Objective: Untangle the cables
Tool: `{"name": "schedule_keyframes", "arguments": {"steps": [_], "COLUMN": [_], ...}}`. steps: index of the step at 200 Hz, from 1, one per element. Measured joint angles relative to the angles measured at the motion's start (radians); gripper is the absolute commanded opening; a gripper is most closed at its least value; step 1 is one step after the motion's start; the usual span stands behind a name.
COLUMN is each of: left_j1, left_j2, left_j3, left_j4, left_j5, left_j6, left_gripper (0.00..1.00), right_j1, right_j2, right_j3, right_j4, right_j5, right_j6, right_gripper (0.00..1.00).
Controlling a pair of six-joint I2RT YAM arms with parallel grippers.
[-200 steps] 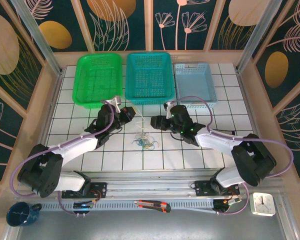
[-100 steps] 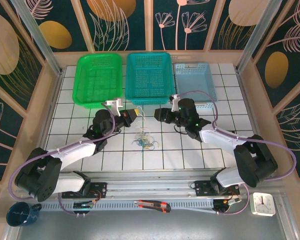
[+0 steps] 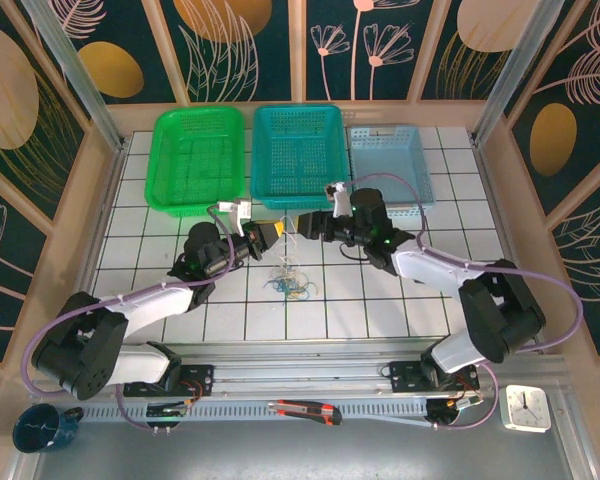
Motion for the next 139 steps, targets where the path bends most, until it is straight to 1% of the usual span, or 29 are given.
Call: {"name": "schedule_keyframes", "arguments": {"steps": [51, 66, 79, 103, 110, 127, 139], "left_j1": [-0.003, -0.003, -0.005, -0.009, -0.009, -0.010, -0.010], "left_j2": [0.000, 0.000, 0.000, 0.000, 0.000, 0.000, 0.001], "left_j3": [0.000, 0.000, 0.000, 0.000, 0.000, -0.001, -0.001], "left_j4": [0.003, 0.003, 0.006, 0.016, 0.022, 0.037, 0.043], "left_j5": [0.014, 0.014, 0.016, 0.022, 0.024, 0.034, 0.037], "left_j6": [0.000, 0.000, 0.000, 0.000, 0.000, -0.001, -0.001], "left_gripper": [0.00, 0.00, 0.00, 0.00, 0.00, 0.00, 0.00], "right_j1": [0.031, 0.031, 0.031, 0.031, 0.031, 0.030, 0.027], "right_j2": [0.089, 0.115, 0.134, 0.146, 0.147, 0.148, 0.148], "right_j3": [0.027, 0.029, 0.029, 0.029, 0.032, 0.039, 0.045], "right_j4": [0.024, 0.032, 0.034, 0.043, 0.048, 0.059, 0.064], "right_j5": [-0.003, -0.003, -0.002, 0.002, 0.002, 0.002, 0.004], "right_j6": [-0.011, -0.011, -0.011, -0.014, -0.014, -0.021, -0.022], "right_gripper": [0.60, 0.59, 0.55, 0.46, 0.42, 0.28, 0.13]}}
